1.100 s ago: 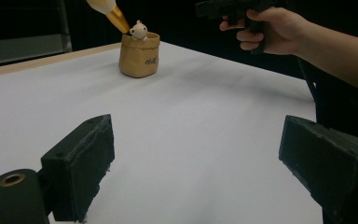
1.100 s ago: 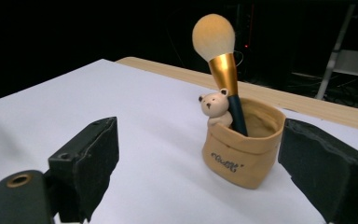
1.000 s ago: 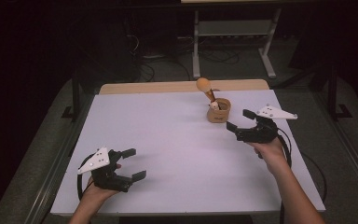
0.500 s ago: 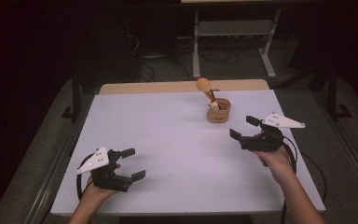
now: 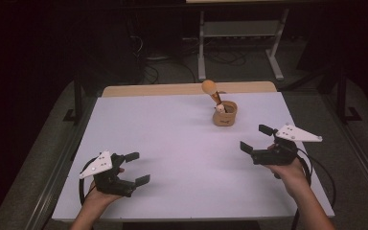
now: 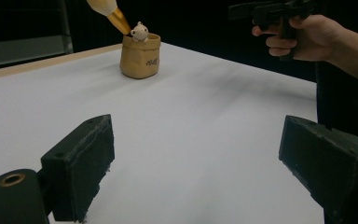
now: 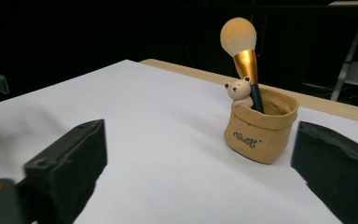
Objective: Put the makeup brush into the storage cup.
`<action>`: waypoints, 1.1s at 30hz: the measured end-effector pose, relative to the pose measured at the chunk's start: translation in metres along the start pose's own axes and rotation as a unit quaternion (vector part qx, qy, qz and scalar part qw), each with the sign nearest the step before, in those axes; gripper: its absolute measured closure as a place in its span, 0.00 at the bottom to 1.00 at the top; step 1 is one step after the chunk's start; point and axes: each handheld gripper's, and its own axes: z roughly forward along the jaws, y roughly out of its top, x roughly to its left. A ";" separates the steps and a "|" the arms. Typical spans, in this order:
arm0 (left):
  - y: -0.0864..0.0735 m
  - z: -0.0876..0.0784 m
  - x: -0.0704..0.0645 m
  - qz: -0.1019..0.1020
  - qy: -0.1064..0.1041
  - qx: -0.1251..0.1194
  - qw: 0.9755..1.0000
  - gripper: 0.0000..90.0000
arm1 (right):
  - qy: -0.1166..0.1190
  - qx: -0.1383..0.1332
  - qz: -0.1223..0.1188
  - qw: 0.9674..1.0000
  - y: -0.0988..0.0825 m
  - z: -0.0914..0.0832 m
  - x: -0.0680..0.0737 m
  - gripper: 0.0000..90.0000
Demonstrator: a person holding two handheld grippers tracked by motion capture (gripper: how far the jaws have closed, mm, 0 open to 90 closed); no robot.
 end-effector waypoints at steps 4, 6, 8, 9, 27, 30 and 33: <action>0.000 0.000 0.000 0.000 0.000 -0.003 1.000 0.11 | -0.003 -0.005 -0.004 1.000 -0.002 -0.005 0.003 0.01; 0.000 0.000 0.000 0.001 0.000 -0.003 1.000 0.11 | -0.002 -0.004 -0.002 1.000 -0.003 -0.007 0.004 0.01; 0.000 0.000 0.000 0.001 0.000 -0.003 1.000 0.11 | -0.006 -0.002 -0.005 1.000 -0.005 -0.009 0.005 0.01; 0.000 0.000 0.000 0.000 0.001 -0.004 1.000 0.11 | -0.005 -0.002 -0.004 1.000 -0.006 -0.010 0.006 0.01; 0.001 -0.001 0.000 0.001 0.003 -0.007 1.000 0.11 | -0.003 0.008 0.009 1.000 -0.033 -0.032 0.014 0.00; 0.001 -0.001 0.001 0.001 0.002 -0.006 1.000 0.11 | -0.004 0.021 0.002 1.000 -0.039 -0.032 0.015 0.00; 0.001 -0.001 0.001 0.001 0.003 -0.006 1.000 0.11 | -0.004 0.034 -0.005 0.999 -0.044 -0.030 0.017 0.00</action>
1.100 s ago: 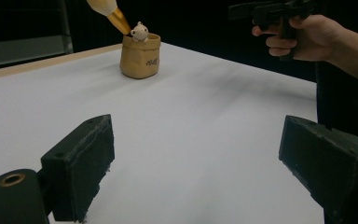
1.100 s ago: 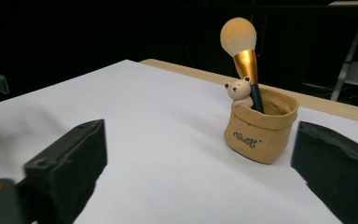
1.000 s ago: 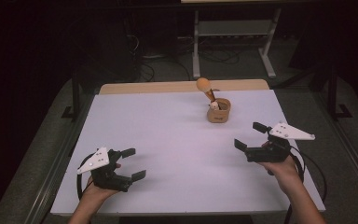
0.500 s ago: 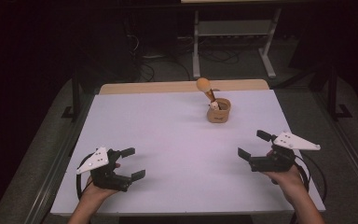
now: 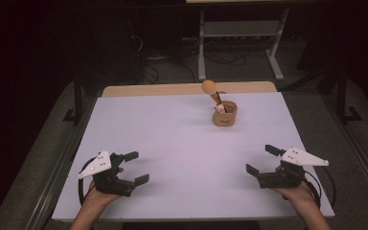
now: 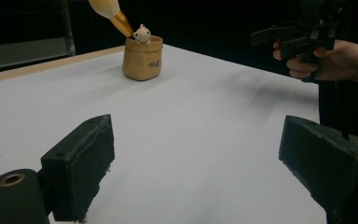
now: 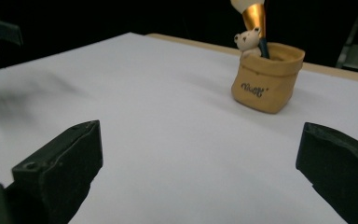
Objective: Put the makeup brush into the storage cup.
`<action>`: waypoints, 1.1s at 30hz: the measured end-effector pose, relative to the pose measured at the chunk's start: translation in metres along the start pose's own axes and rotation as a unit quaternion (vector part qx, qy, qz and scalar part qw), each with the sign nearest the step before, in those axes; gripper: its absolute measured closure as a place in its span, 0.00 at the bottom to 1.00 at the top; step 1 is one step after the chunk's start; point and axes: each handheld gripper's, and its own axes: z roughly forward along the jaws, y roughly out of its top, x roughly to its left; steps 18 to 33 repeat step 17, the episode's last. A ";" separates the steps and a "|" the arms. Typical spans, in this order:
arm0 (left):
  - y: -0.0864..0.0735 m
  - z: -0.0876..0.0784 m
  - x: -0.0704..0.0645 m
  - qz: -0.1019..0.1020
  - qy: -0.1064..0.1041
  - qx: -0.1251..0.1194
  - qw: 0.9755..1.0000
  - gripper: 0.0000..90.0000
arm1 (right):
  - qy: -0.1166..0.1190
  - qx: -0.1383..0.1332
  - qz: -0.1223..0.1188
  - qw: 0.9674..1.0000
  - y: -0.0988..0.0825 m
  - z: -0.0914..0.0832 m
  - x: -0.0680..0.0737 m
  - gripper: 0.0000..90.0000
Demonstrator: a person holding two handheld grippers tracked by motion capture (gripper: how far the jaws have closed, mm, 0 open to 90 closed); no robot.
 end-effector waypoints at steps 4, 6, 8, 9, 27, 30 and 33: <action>-0.001 0.000 0.001 -0.003 0.000 -0.002 1.000 0.11 | -0.001 0.008 -0.004 1.000 -0.003 0.002 0.001 0.00; -0.001 0.000 0.002 0.000 0.001 0.000 1.000 0.11 | -0.001 0.008 -0.002 1.000 -0.004 0.002 0.000 0.00; -0.001 -0.001 0.003 0.002 0.002 0.004 1.000 0.11 | 0.001 0.012 0.000 1.000 -0.005 0.003 0.000 0.00; -0.001 0.000 0.003 0.000 0.002 0.003 1.000 0.11 | 0.002 0.013 -0.002 1.000 -0.006 0.004 -0.001 0.00; -0.002 0.002 0.004 -0.002 0.001 0.007 1.000 0.11 | 0.004 0.017 0.000 1.000 -0.007 0.005 -0.001 0.00; -0.002 0.002 0.004 -0.002 0.001 0.007 1.000 0.11 | 0.004 0.017 0.000 1.000 -0.007 0.005 -0.001 0.00; -0.002 0.002 0.004 -0.002 0.001 0.007 1.000 0.11 | 0.004 0.017 0.000 1.000 -0.007 0.005 -0.001 0.00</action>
